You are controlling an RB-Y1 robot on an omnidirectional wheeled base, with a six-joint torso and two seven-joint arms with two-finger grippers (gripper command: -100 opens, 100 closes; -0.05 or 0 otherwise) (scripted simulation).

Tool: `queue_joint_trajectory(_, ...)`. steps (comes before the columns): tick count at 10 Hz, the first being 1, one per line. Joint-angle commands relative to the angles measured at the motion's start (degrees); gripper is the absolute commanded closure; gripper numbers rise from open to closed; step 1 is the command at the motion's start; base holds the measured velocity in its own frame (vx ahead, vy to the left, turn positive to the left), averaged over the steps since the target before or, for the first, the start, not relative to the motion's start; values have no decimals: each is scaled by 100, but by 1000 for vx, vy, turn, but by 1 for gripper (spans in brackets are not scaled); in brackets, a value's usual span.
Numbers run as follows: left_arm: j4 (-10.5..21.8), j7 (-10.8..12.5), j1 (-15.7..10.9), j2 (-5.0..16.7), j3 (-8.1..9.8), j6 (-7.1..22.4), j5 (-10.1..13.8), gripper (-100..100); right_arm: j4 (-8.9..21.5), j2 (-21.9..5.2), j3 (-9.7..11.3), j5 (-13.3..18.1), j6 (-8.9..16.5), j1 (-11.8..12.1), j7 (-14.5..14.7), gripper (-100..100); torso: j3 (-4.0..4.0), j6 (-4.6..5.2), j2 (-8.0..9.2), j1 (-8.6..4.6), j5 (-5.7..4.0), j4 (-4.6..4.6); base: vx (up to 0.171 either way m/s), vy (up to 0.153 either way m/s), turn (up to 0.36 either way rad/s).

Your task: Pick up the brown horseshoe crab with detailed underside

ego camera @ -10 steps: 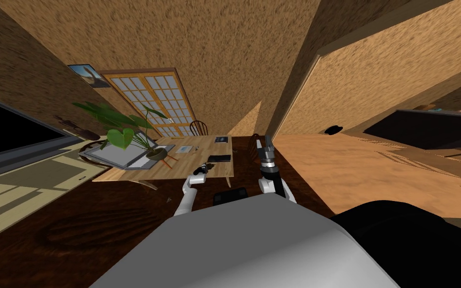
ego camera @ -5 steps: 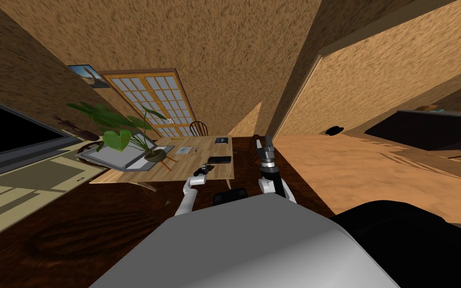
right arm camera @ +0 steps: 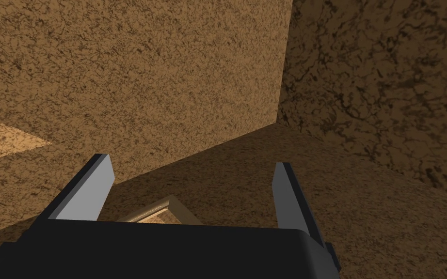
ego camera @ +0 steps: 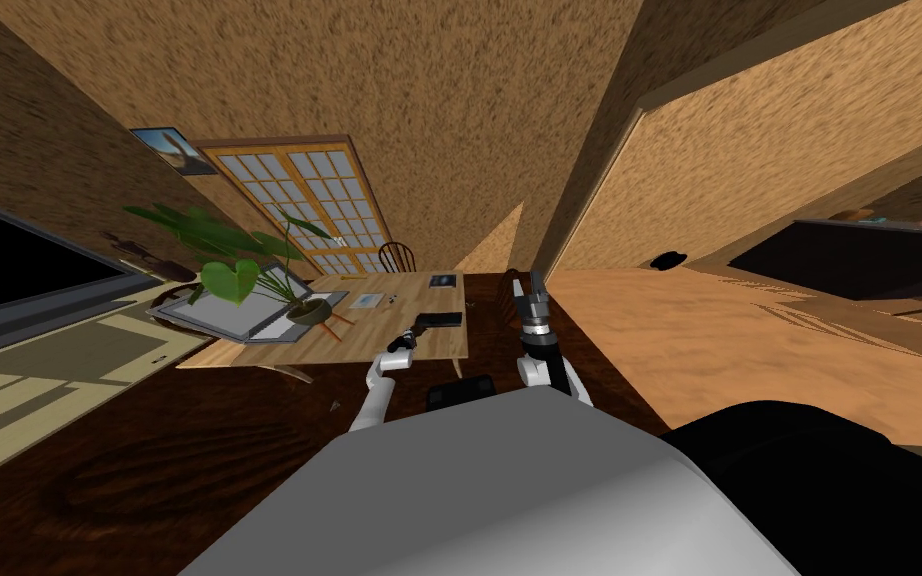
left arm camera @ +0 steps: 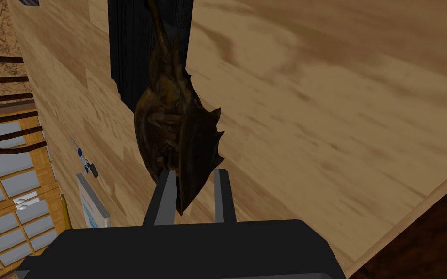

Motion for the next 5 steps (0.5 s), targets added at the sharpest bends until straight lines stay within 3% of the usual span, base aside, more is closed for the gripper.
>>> queue_joint_trajectory(1,0,0,0,0,0,0,0,0,0,0,0,0,0,0,0,0,0,0,0,0,0,0,0,0,0)
queue_joint_trajectory(2,-187,34,19,13,-15,173,1,100,0,0,0,0,0,0,0,0,0,0,1,0,0,0,-60,6,3)
queue_joint_trajectory(4,-194,35,16,4,-18,168,-13,100,0,0,0,0,0,-1,0,0,19,-3,33,6,1,7,-61,13,0)
queue_joint_trajectory(5,-206,39,19,4,-19,193,-14,0,0,0,0,0,0,-1,0,0,14,-2,23,4,1,6,-7,1,1)
